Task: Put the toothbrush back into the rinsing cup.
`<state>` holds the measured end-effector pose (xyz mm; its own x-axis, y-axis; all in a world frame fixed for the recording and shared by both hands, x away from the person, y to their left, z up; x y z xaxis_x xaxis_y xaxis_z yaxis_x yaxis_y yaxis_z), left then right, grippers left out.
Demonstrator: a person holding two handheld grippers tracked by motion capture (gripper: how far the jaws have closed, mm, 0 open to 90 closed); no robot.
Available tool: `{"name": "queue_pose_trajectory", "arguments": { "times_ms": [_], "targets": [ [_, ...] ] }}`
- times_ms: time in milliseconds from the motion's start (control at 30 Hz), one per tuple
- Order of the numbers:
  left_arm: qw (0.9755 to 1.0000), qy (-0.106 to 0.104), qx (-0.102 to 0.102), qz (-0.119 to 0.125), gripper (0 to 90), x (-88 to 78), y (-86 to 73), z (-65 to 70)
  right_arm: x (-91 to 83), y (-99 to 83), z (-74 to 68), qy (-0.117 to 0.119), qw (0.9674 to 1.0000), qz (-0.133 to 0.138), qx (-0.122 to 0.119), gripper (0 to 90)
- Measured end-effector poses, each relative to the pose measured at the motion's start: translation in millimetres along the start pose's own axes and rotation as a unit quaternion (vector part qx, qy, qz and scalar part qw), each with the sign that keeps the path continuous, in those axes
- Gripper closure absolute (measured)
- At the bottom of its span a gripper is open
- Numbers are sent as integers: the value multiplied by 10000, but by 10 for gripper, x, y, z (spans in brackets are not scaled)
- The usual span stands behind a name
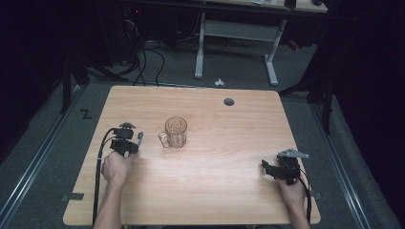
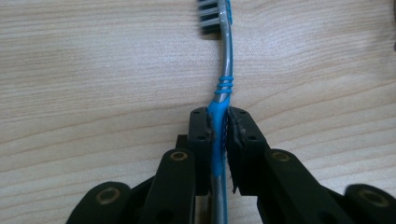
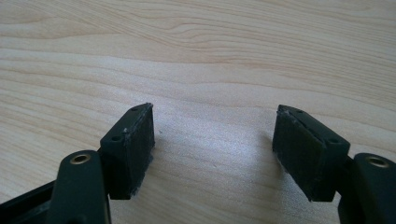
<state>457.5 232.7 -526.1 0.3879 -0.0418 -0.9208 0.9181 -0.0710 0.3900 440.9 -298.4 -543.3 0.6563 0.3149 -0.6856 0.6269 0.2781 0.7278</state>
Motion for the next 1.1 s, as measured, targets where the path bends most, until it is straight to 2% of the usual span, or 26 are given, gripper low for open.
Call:
{"name": "queue_pose_trajectory", "arguments": {
  "times_ms": [67, 167, 233, 567, 800, 933, 1033, 1100],
  "targets": [
    [10000, -11, 5, -34, 801, -2, -2, -3, 0, 0, 0, 0, 10000, 0, 1, 300],
    [9994, 155, 219, -197, 802, -2, 12, 10, 0, 0, 0, 0, 10000, 0, 0, 300],
    [9990, 203, 287, -263, 803, 3, 31, 28, 0, 0, 0, 0, 10000, 0, -1, 300],
    [9971, 205, 391, -623, 802, 15, 89, 42, 0, -1, -2, 6, 10000, 0, -5, 299],
    [9941, 263, 522, -911, 801, 28, 136, 51, -1, -1, -3, 8, 10000, -1, -3, 299],
    [9945, 133, 437, -941, 806, 31, 141, 24, -1, -1, -3, 8, 10000, -1, -3, 299],
    [9946, 216, 512, -880, 808, 28, 133, 23, -1, -1, -2, 8, 10000, -1, -5, 299],
    [9953, 192, 517, -796, 809, 10, 131, 30, -1, -1, -3, 9, 10000, -2, -3, 299]
  ]
}}
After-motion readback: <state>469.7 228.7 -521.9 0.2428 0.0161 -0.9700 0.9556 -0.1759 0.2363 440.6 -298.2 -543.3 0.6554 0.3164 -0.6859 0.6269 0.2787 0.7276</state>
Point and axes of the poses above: each handheld gripper's, and its own axes: x roughly forward along the jaws, y roughly out of its top, z roughly to its right, the point moved 6 cm from there along x, roughly forward along the jaws, and after that the axes turned 3 degrees about y, right-handed, at the moved point
